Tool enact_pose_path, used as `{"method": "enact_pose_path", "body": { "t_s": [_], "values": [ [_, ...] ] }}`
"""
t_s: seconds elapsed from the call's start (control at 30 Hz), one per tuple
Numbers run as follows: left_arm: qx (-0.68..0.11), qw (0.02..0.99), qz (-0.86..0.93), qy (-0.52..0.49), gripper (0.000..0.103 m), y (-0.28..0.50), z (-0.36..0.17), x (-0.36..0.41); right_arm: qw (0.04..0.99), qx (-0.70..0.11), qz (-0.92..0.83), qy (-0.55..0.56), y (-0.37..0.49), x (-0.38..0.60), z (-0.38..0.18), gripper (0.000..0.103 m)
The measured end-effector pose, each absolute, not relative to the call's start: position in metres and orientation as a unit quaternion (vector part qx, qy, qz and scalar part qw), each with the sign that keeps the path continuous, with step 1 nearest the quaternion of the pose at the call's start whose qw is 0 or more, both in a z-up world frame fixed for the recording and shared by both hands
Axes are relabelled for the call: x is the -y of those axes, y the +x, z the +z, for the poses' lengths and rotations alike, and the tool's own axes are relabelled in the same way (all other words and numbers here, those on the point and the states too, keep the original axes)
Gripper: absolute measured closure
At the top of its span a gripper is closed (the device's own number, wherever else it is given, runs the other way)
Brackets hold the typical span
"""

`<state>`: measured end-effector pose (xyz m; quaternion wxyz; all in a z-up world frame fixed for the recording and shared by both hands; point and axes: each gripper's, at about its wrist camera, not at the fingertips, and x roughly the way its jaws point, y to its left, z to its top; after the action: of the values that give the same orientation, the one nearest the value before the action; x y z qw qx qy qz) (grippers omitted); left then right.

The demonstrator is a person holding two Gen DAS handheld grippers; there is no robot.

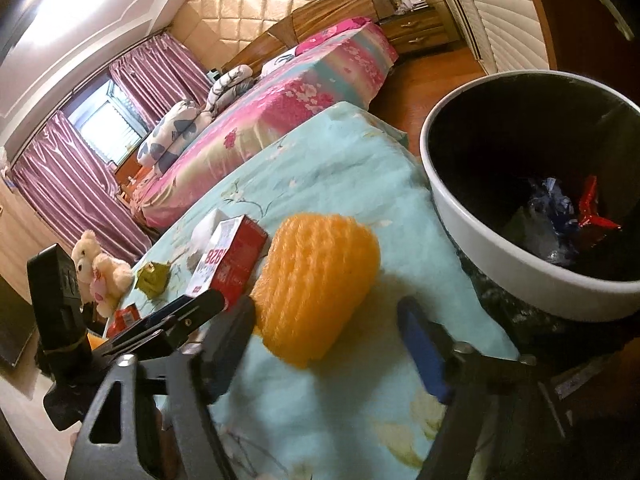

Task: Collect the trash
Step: 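Grasp the red-white milk carton with the left tool while the right tool grasps the orange foam net, then carry the carton and foam net over the bin and open both tools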

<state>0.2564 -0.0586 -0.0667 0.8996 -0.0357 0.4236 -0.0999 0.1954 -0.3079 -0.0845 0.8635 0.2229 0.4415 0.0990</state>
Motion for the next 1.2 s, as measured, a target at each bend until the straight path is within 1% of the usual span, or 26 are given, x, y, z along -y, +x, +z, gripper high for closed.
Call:
{"method": "enact_pose_path", "body": {
  "t_s": [0.03,0.07,0.17,0.3,0.7,1.2],
  "values": [
    [-0.428,0.898,-0.101,-0.036,0.049,0.260,-0.069,0.060,0.863,-0.443,0.100,0.222,0.197,0.307,-0.086,0.044],
    [-0.431,0.895,-0.105,-0.038,0.051,0.262,-0.070,0.061,0.863,-0.442,0.101,0.222,0.198,0.306,-0.086,0.048],
    [-0.421,0.899,-0.110,-0.043,0.051,0.260,-0.068,0.060,0.864,-0.443,0.105,0.217,0.199,0.304,-0.086,0.070],
    [-0.405,0.908,-0.105,-0.039,0.052,0.251,-0.064,0.059,0.868,-0.437,0.109,0.207,0.195,0.303,-0.083,0.074],
    [-0.396,0.909,-0.129,-0.034,0.052,0.206,-0.057,0.072,0.879,-0.424,0.109,0.189,0.175,0.314,-0.068,0.076],
    [-0.383,0.909,-0.164,-0.020,0.052,0.181,-0.038,0.104,0.896,-0.397,0.086,0.180,0.146,0.341,-0.043,0.076]
  ]
}}
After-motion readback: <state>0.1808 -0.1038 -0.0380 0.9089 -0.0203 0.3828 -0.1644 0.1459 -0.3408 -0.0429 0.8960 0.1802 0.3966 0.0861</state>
